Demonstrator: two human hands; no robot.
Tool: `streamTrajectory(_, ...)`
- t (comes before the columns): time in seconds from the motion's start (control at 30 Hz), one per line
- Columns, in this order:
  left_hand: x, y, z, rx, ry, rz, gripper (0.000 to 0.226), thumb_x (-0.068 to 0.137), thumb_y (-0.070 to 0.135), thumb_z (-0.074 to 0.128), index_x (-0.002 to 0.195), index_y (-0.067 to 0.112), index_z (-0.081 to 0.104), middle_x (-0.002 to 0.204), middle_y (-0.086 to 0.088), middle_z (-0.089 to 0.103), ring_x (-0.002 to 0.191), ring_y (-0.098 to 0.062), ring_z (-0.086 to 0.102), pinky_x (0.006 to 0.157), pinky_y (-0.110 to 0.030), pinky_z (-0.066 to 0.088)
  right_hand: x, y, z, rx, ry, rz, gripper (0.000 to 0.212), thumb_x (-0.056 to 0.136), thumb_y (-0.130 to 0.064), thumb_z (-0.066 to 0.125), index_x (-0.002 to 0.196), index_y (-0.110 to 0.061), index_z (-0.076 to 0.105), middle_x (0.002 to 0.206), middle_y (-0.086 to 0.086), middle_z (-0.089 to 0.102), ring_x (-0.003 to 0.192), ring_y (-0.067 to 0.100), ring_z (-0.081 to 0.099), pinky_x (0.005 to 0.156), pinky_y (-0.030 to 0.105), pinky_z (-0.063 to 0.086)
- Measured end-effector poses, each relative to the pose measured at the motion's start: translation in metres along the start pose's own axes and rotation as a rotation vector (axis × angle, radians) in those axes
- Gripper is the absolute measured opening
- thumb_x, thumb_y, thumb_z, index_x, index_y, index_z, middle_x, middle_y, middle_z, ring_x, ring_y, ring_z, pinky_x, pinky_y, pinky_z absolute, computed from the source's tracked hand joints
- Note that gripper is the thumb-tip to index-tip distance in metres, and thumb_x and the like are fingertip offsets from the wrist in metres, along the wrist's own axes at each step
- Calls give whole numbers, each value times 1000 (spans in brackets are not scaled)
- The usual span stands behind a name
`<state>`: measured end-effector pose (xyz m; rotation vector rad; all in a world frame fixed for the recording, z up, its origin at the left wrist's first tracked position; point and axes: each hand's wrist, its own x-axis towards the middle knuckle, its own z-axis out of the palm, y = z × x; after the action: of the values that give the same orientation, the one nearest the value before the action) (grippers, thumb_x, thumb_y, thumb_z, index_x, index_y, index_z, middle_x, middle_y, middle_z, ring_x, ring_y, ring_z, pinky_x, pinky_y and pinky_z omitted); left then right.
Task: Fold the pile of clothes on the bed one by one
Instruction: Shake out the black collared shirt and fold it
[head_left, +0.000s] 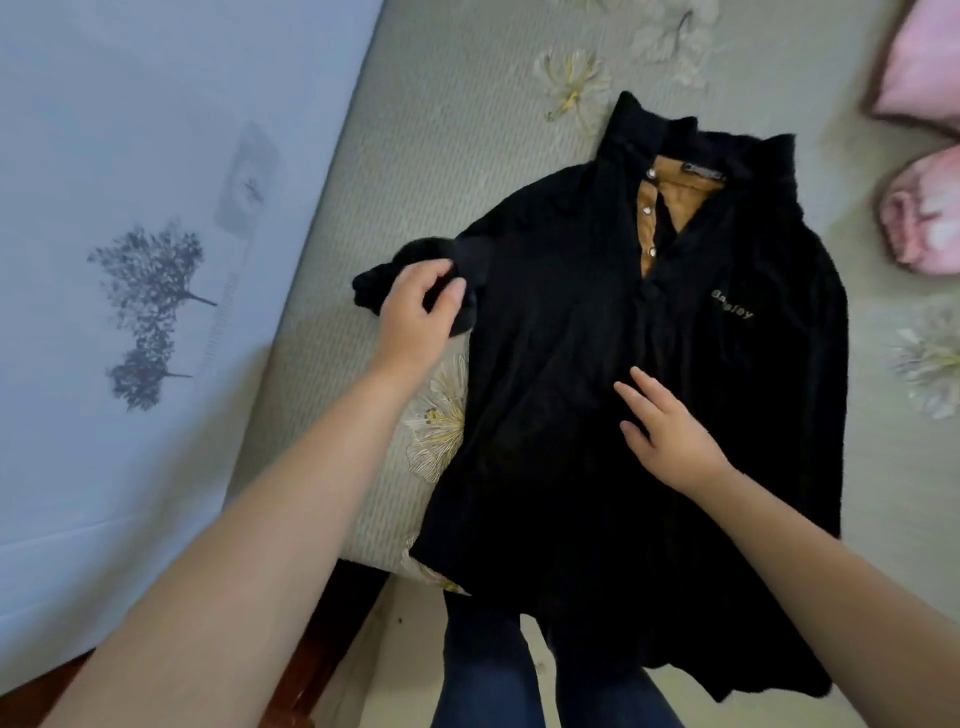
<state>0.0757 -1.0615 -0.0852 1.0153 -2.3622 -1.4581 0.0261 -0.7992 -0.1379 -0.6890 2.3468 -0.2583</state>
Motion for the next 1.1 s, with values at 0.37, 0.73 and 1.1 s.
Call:
streamTrajectory(0.37,-15,67,119,182,-917,71,32,91,16,55,122,8,57,125,-5,57,118,-15,51,94,-17,38,-76,75,-6,355,465,533,31,90,-11,53,117,4,57,110,19,61,104,34,57,83,33,42)
streamTrajectory(0.73,72,-3,87,978,-608,367,56,87,13,57,137,-2,35,142,-21,35,133,-33,30,111,-39,24,-29,112,-9,230,453,777,51,82,-15,63,131,-12,49,142,18,37,134,32,27,103,46,30)
streamTrajectory(1.1,123,13,96,685,-515,409,21,89,-5,43,94,-11,63,114,-25,58,118,-38,46,98,-36,31,-19,152,-69,1035,696,787,36,73,11,38,61,-16,60,42,-1,50,41,13,46,40,18,37)
